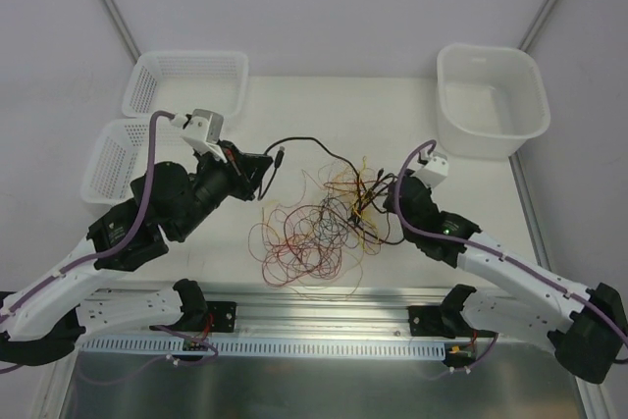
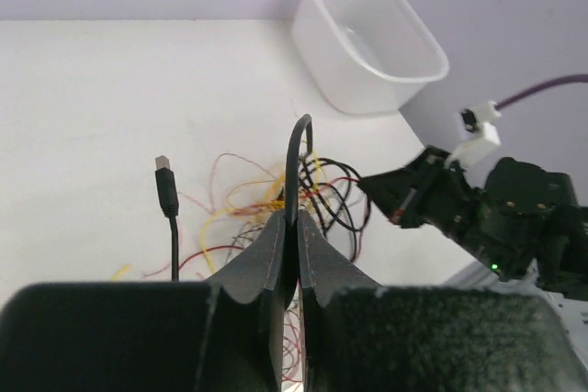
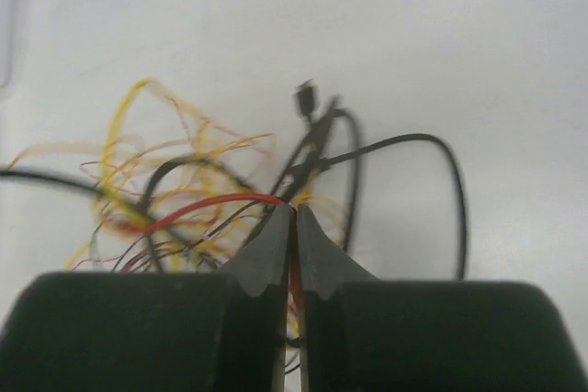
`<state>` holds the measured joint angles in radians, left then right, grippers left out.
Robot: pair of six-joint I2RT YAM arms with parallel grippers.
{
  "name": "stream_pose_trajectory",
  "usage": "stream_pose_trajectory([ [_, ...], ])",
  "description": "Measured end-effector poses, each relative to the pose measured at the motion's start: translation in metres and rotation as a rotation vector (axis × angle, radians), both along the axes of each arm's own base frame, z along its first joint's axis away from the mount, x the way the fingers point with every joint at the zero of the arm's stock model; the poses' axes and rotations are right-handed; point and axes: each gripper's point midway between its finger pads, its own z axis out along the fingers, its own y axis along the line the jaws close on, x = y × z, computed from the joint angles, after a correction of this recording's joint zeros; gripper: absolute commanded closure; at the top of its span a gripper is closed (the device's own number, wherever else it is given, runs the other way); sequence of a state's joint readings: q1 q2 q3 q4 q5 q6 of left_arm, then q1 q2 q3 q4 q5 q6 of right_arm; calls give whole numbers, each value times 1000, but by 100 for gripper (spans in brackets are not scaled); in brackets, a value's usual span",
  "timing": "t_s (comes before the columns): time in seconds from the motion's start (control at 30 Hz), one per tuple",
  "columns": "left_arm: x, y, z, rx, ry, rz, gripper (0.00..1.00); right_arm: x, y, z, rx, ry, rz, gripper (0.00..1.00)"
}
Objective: Untangle the cables
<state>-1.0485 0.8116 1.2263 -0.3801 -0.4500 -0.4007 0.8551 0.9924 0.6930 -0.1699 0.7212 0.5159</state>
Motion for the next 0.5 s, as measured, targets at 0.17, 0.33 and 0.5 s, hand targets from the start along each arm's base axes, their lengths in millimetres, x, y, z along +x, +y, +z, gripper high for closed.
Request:
stream_pose_trajectory([
  [0.17, 6, 38, -2, 15, -15, 145, 100, -9, -66, -20, -43, 38, -142, 96],
  [0.33, 11, 64, -9, 70, -16, 261, 100, -23, -117, -30, -77, 72, -241, 97],
  [0.5, 14, 86, -16, 131, -19, 349, 100, -31, -151, -36, -112, 133, -330, 99],
])
